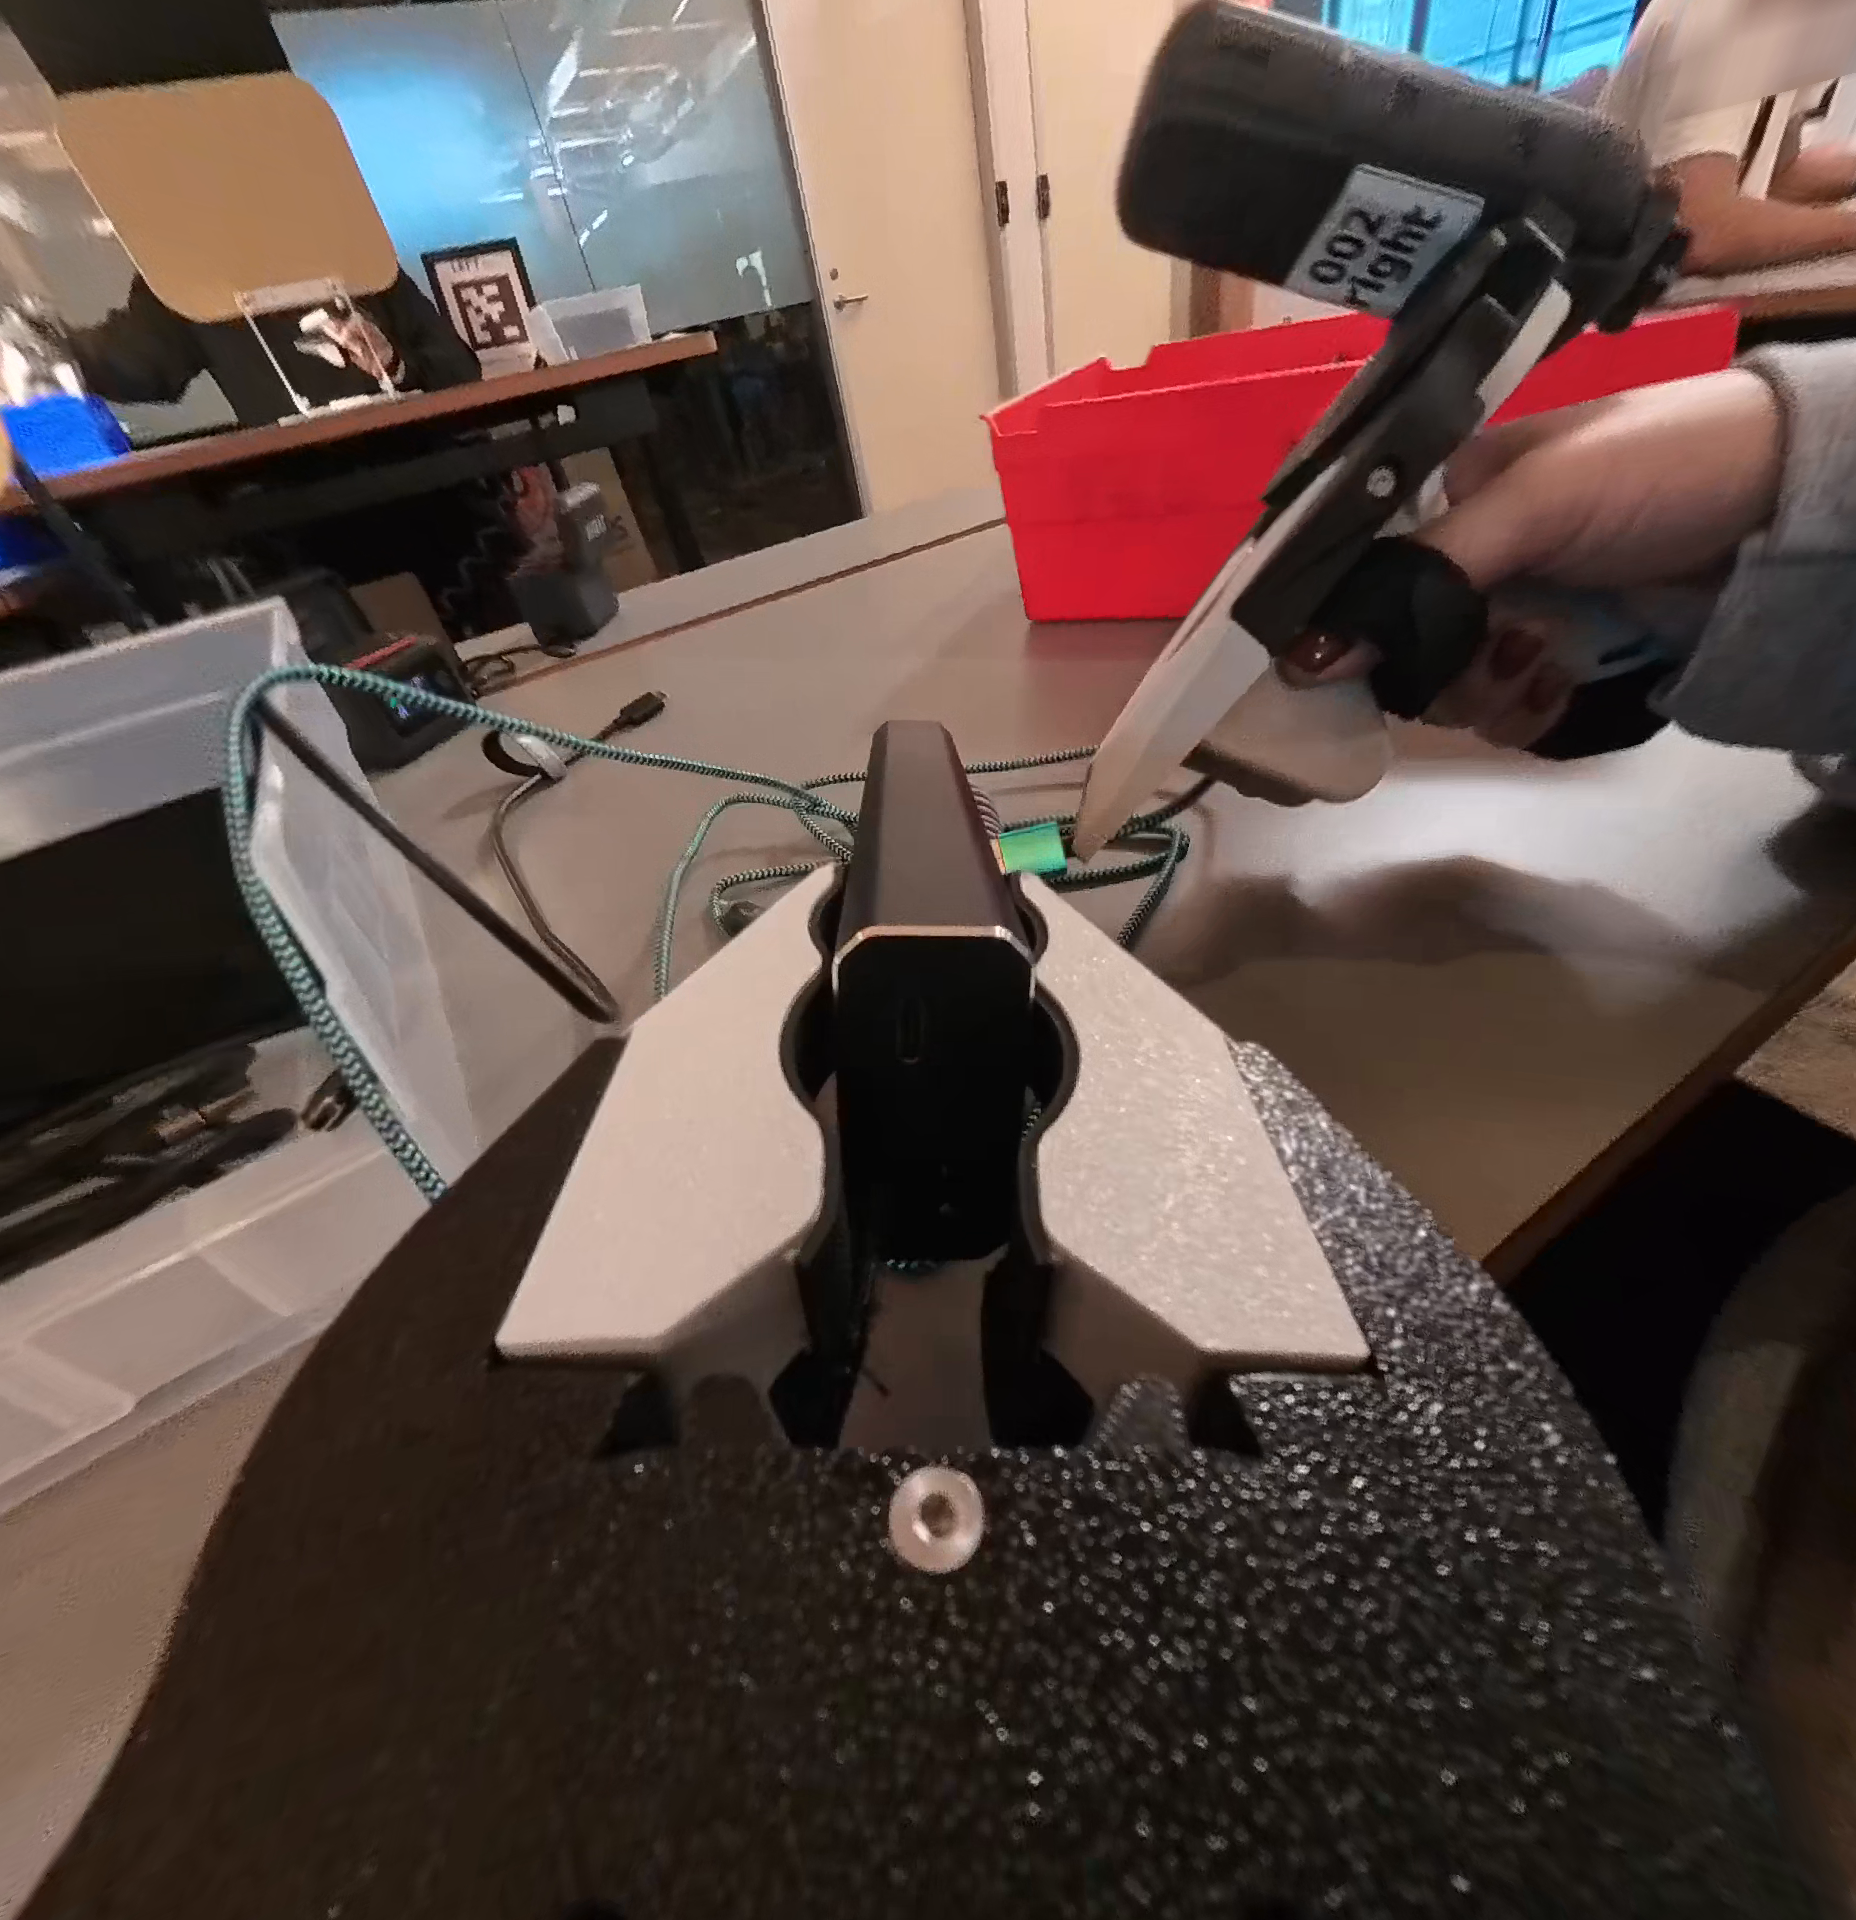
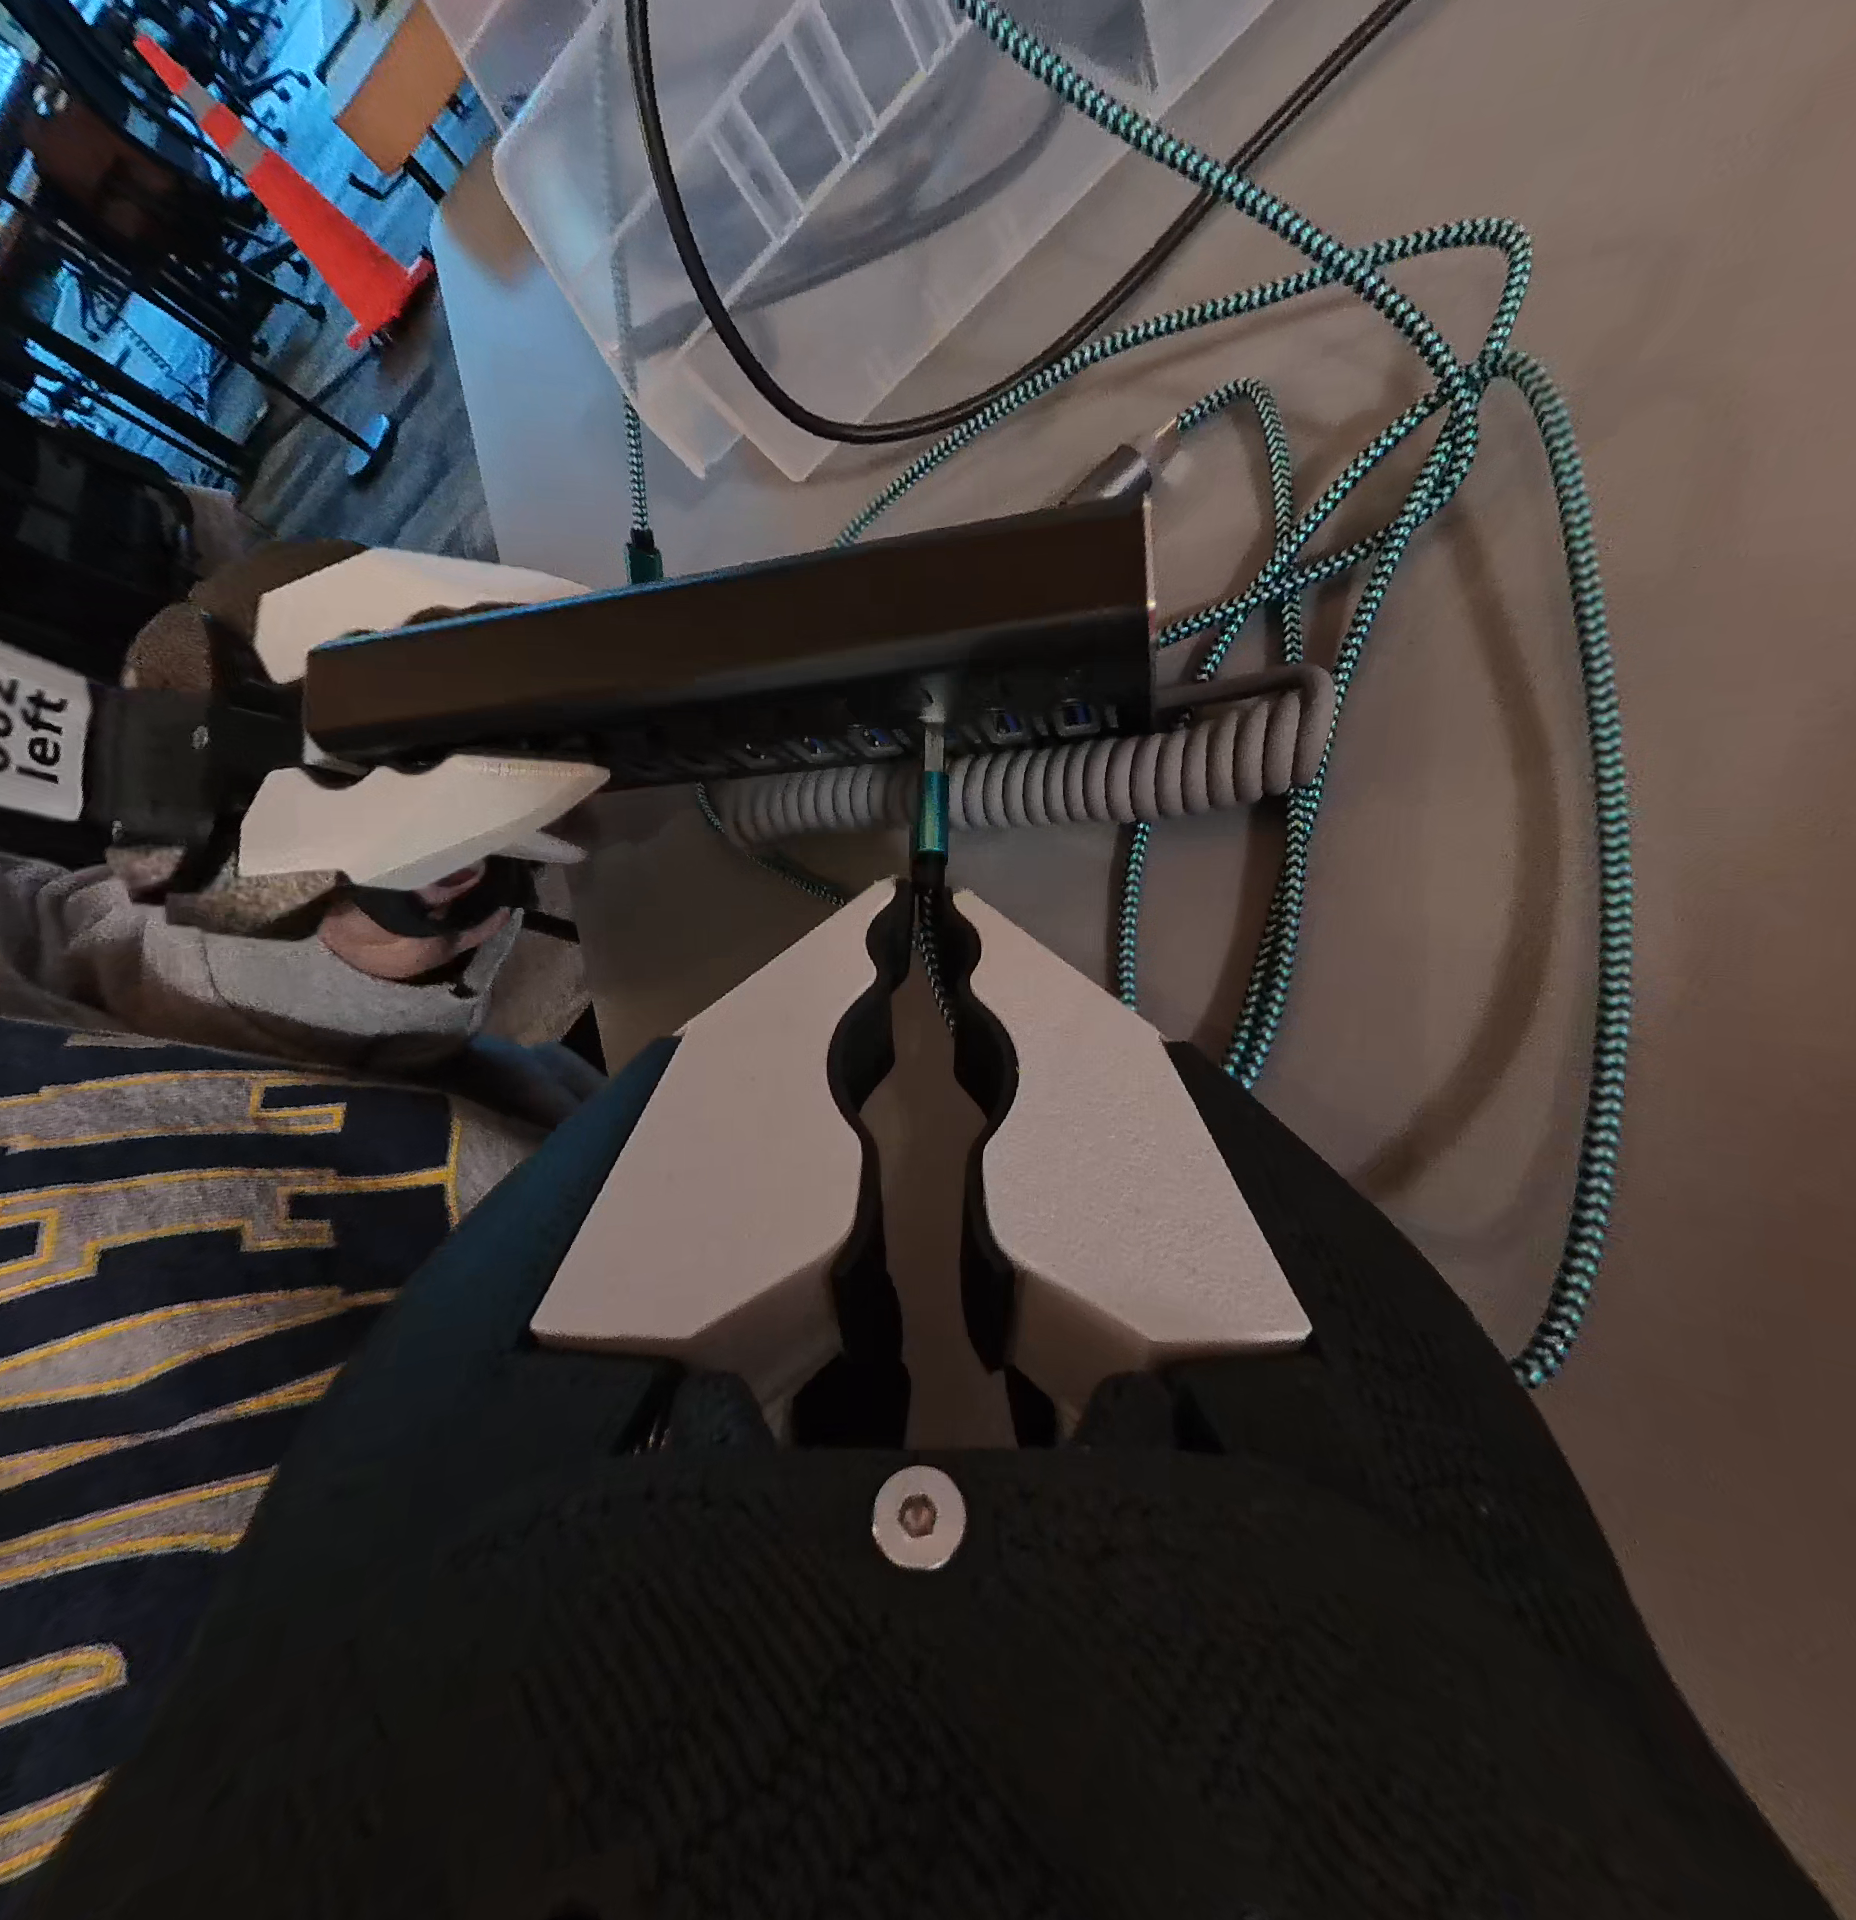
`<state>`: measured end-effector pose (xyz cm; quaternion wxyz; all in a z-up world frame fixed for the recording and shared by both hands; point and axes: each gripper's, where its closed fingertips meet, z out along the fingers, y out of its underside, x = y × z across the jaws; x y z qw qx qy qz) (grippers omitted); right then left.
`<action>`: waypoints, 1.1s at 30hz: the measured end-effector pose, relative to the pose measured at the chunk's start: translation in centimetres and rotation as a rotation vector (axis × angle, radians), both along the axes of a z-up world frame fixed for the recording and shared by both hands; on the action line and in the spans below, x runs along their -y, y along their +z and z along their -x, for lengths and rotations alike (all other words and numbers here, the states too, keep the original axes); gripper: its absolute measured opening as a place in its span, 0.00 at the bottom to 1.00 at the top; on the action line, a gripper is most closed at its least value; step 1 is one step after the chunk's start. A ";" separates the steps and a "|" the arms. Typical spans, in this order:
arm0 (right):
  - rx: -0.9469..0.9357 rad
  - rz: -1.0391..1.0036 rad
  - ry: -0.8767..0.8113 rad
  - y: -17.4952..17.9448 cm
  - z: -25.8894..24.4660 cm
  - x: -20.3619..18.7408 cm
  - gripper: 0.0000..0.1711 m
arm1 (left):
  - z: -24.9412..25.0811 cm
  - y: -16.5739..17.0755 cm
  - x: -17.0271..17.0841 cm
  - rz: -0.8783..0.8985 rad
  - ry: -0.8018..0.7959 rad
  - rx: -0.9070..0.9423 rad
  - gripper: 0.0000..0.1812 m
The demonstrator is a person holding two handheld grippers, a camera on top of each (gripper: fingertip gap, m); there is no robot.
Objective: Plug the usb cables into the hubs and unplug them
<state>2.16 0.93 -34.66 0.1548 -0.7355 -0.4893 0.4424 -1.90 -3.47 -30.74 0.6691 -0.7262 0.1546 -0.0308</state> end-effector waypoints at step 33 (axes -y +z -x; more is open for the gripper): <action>0.187 -0.266 0.039 0.5 0.8 -0.1 0.01 | 1.8 0.0 -0.5 0.098 0.011 0.270 0.15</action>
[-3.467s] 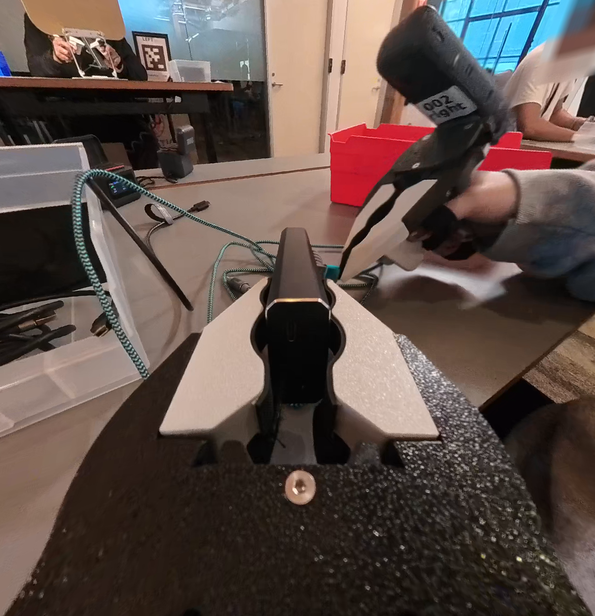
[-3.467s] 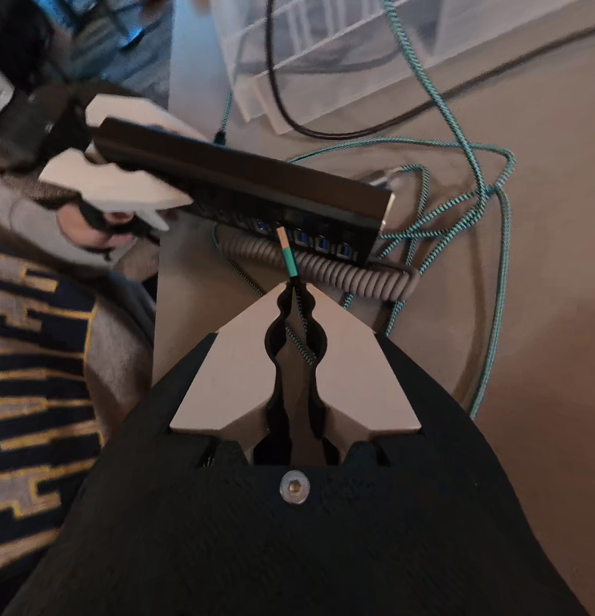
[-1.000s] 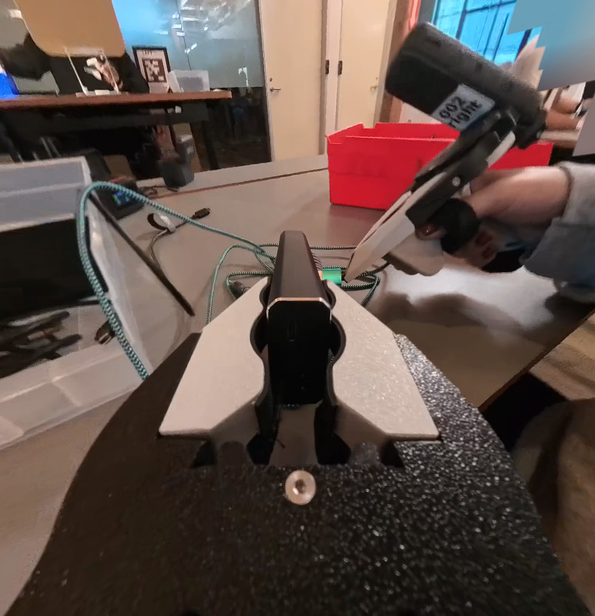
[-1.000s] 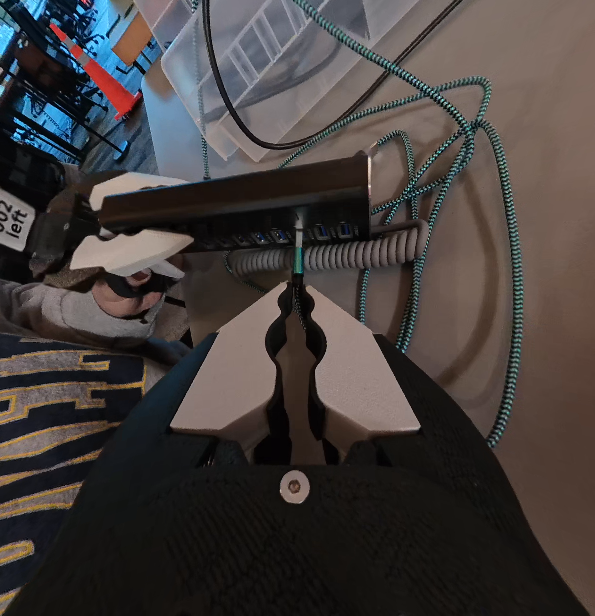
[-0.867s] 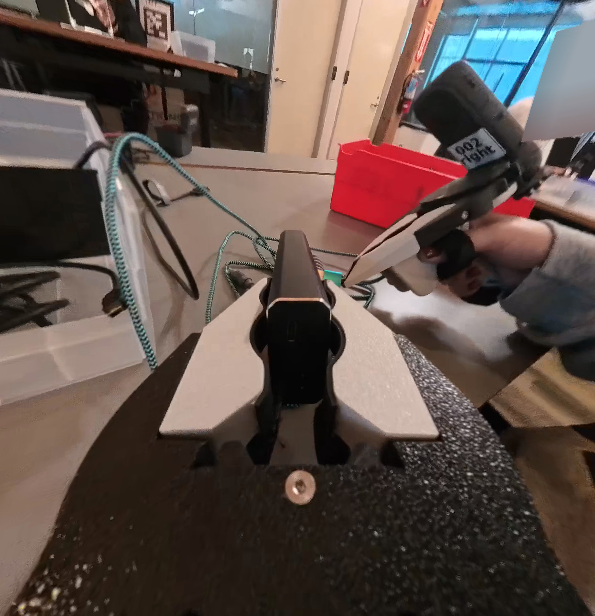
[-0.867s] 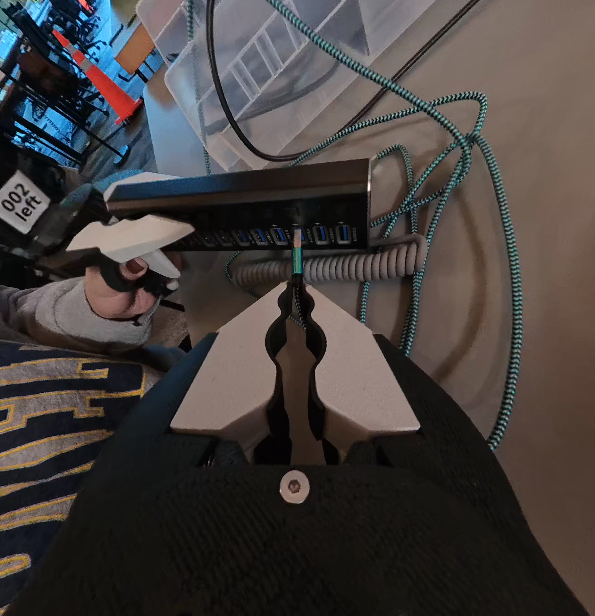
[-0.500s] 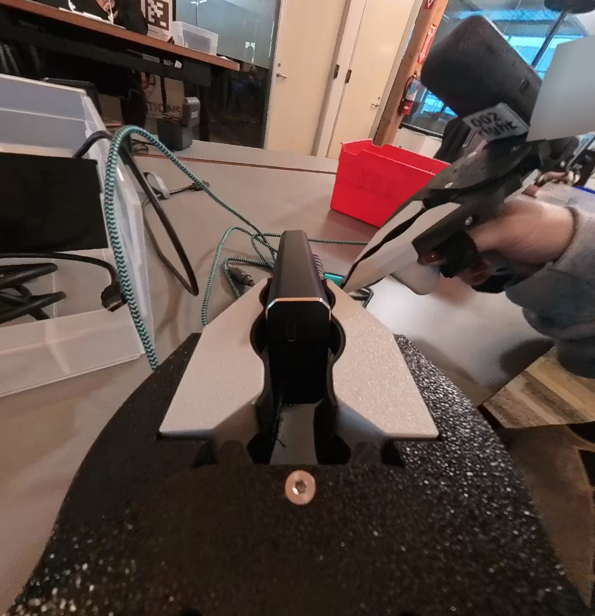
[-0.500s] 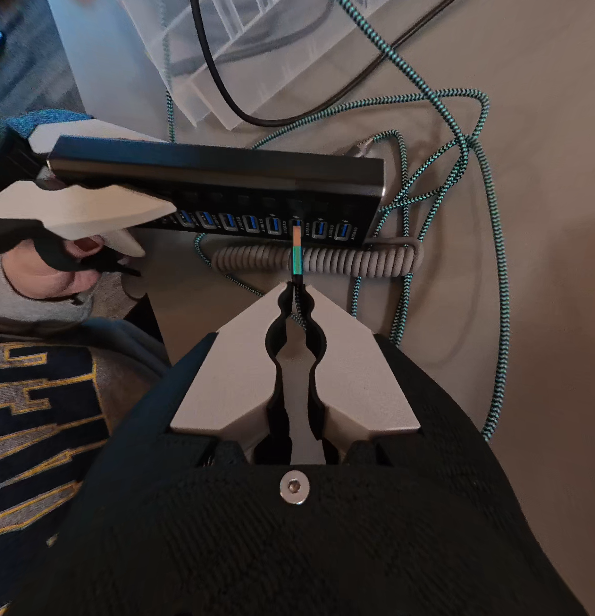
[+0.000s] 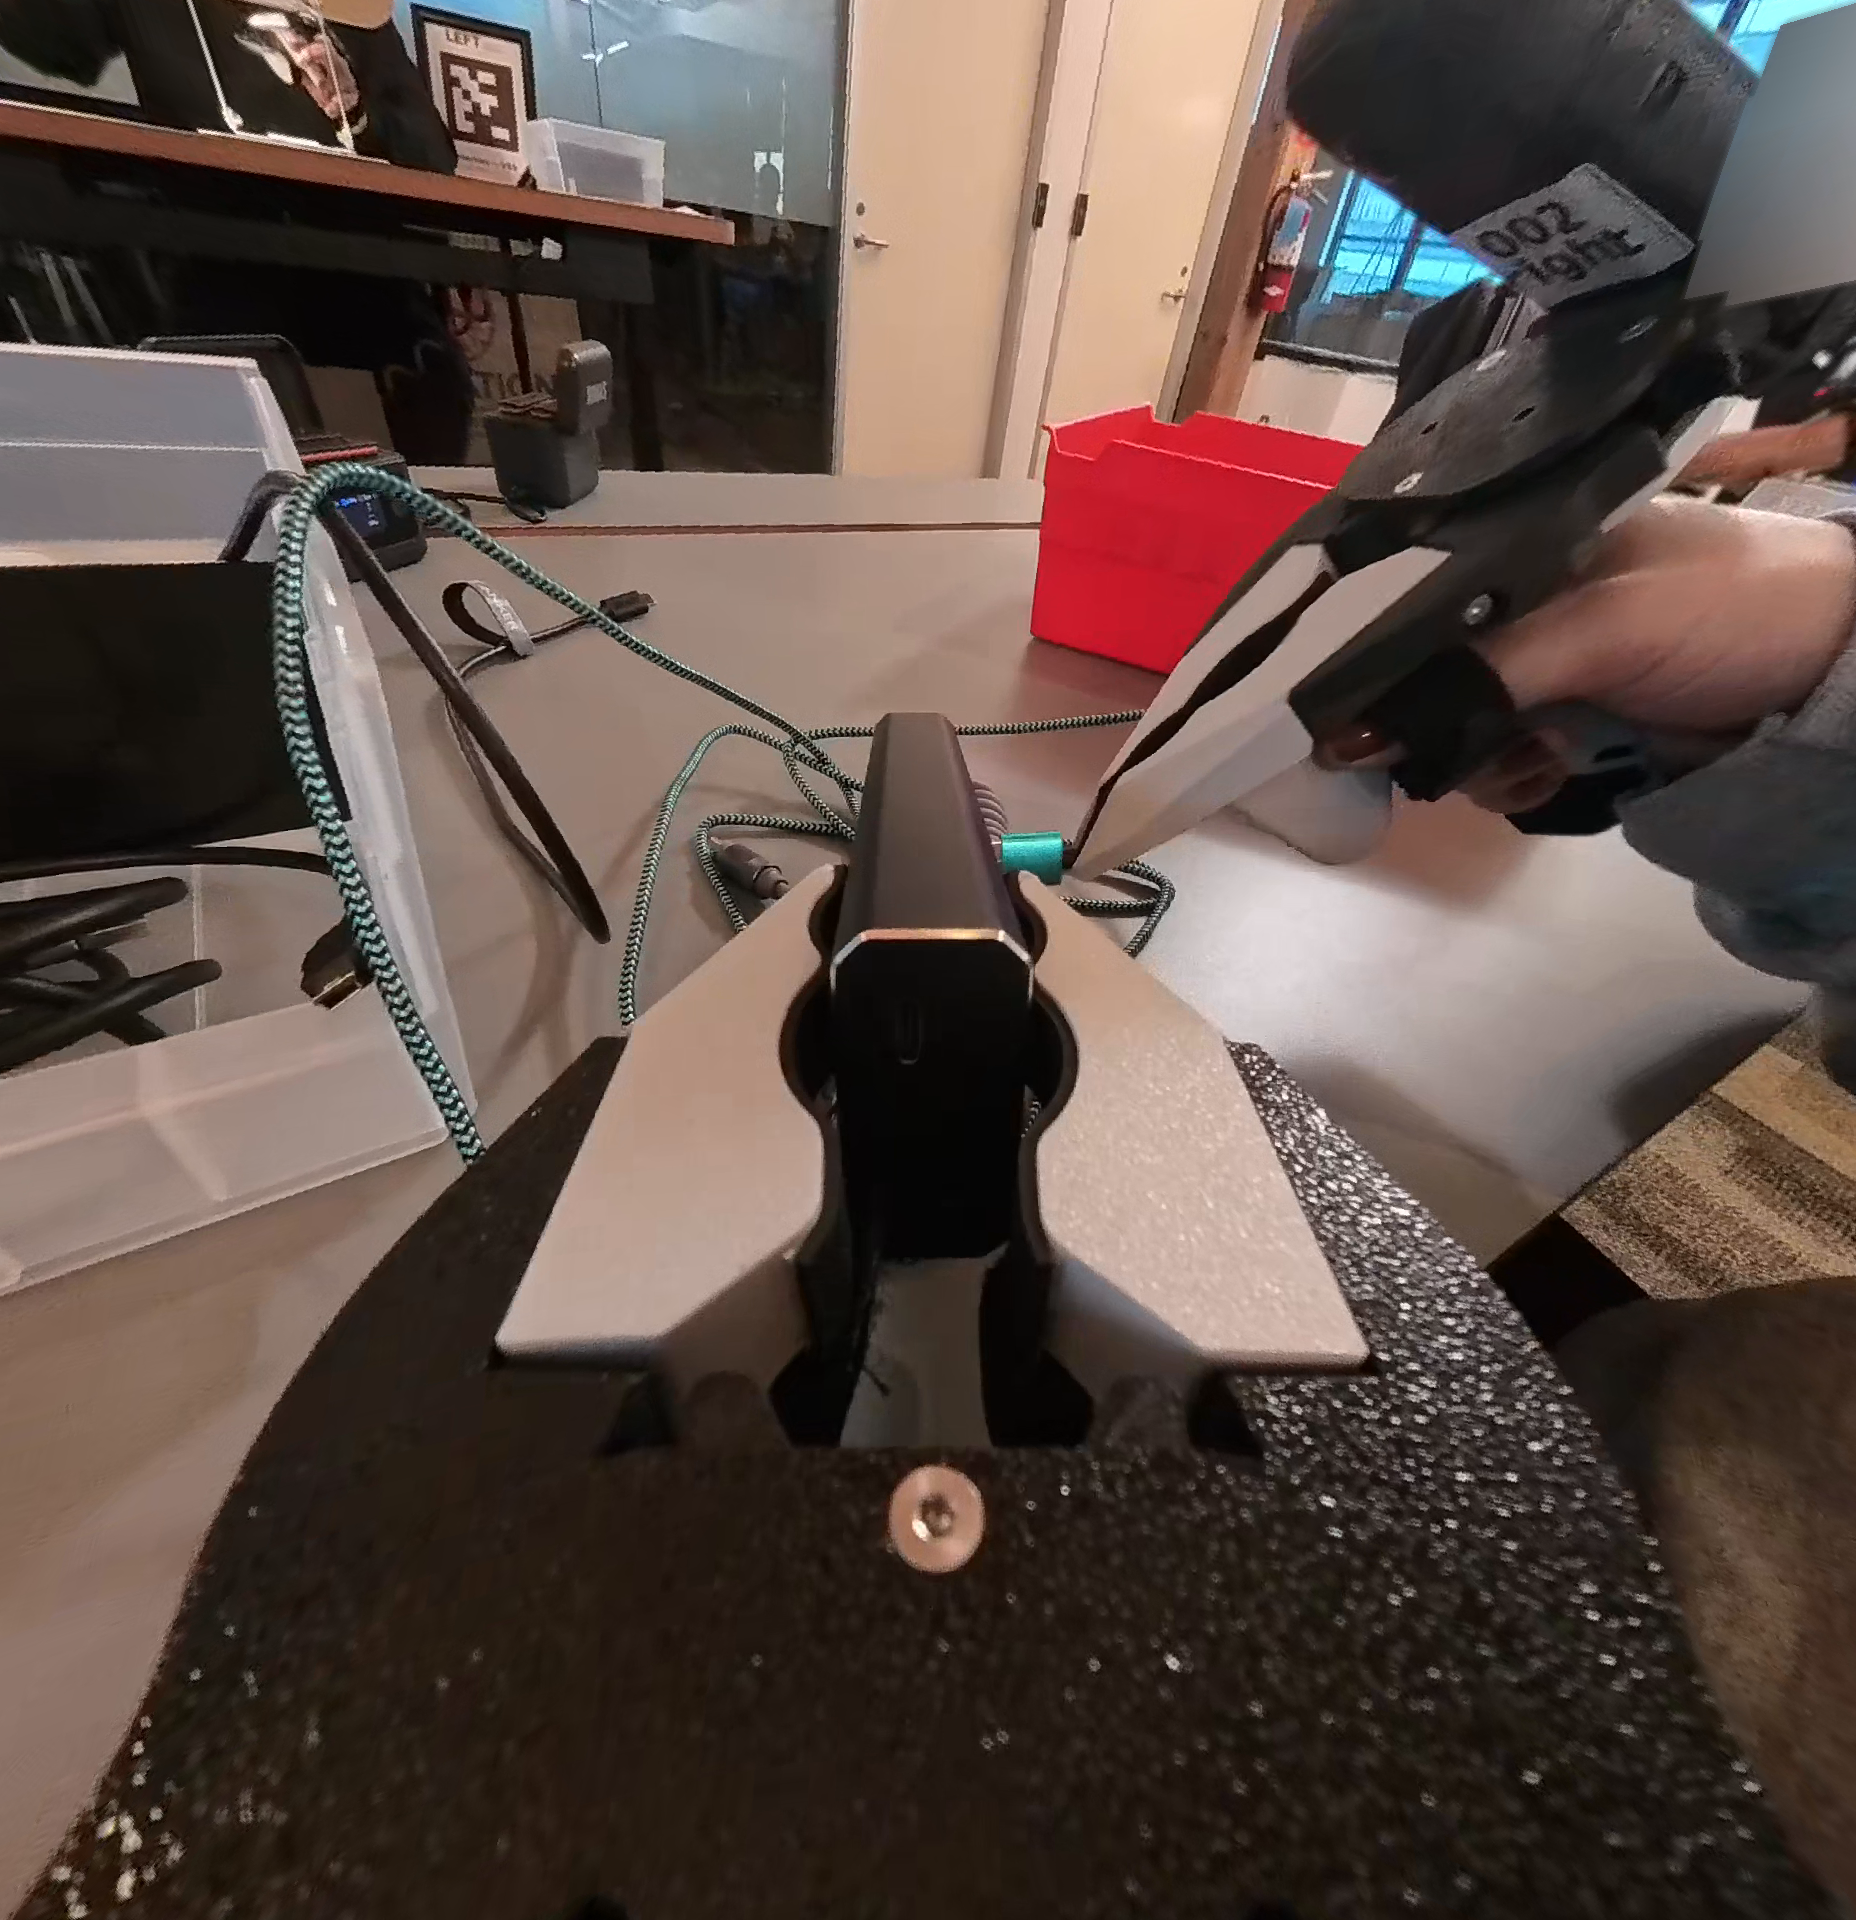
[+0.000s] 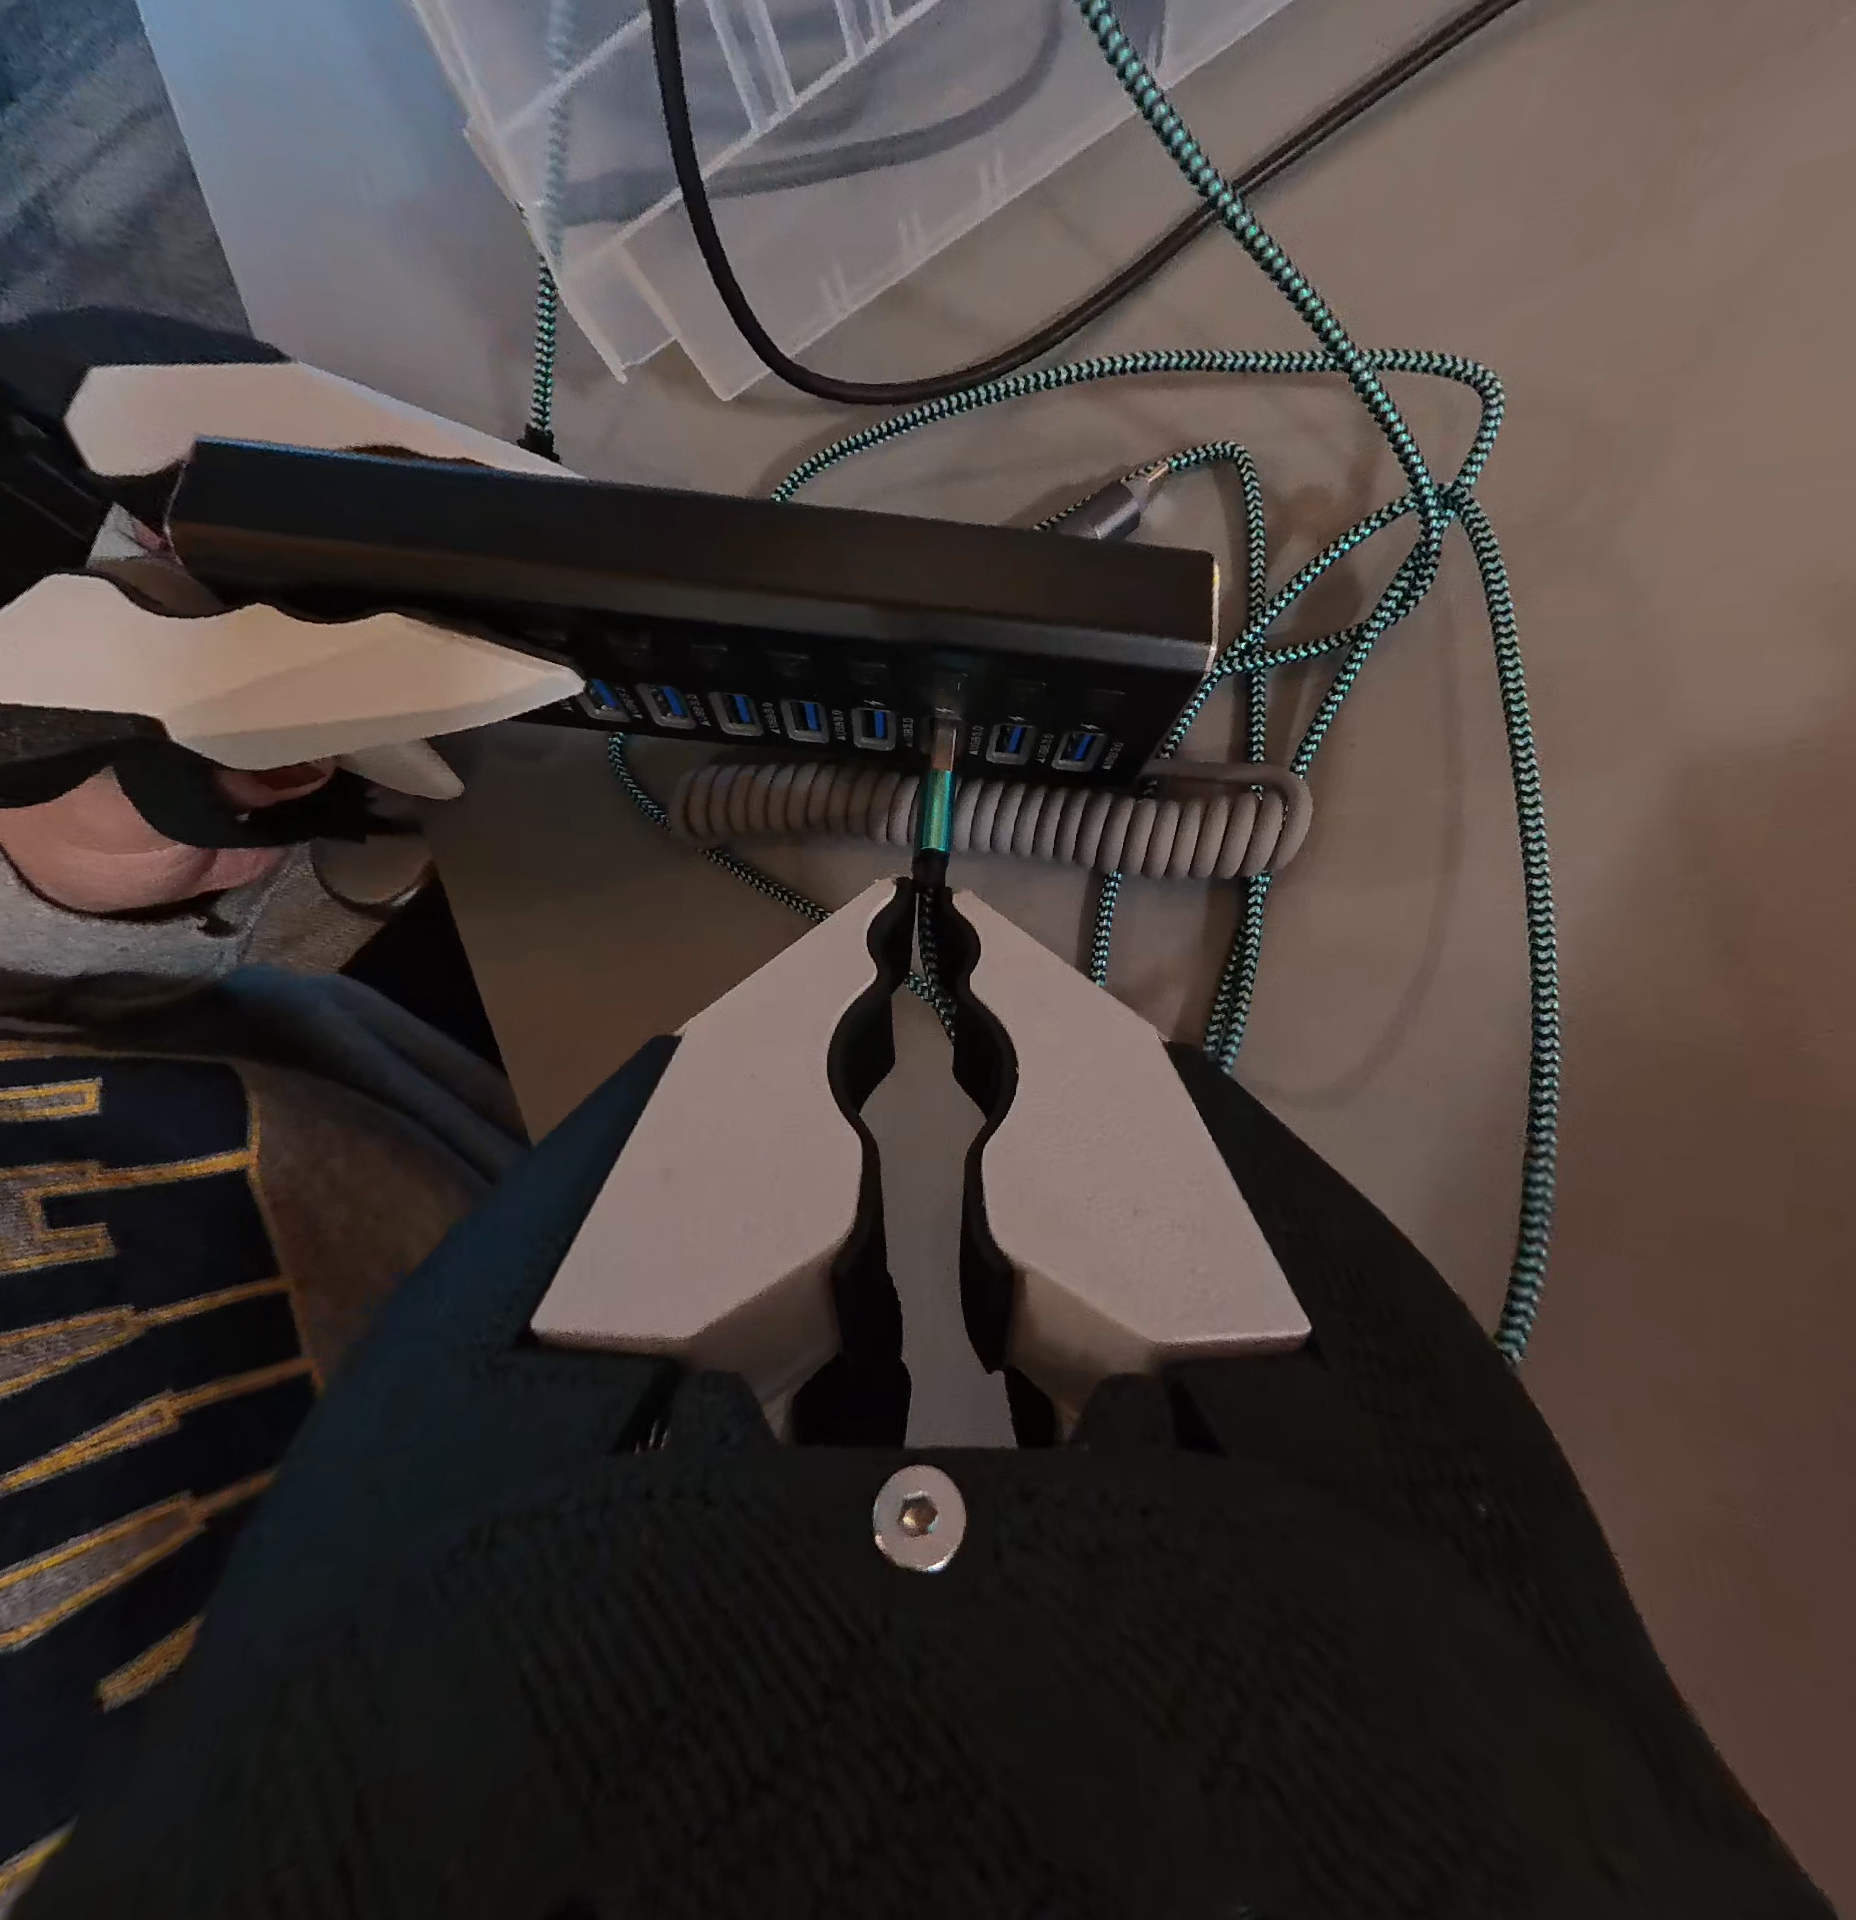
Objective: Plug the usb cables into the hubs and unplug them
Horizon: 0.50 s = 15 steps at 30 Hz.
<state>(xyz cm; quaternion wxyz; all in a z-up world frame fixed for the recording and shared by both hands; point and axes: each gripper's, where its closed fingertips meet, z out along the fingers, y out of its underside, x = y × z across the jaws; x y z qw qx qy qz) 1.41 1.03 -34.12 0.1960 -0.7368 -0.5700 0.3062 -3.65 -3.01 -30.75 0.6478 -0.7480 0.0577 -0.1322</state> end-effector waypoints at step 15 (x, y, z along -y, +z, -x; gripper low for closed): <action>-0.012 -0.179 0.027 0.4 1.0 -0.4 0.01 | 1.4 -0.6 -0.5 0.091 0.004 0.206 0.15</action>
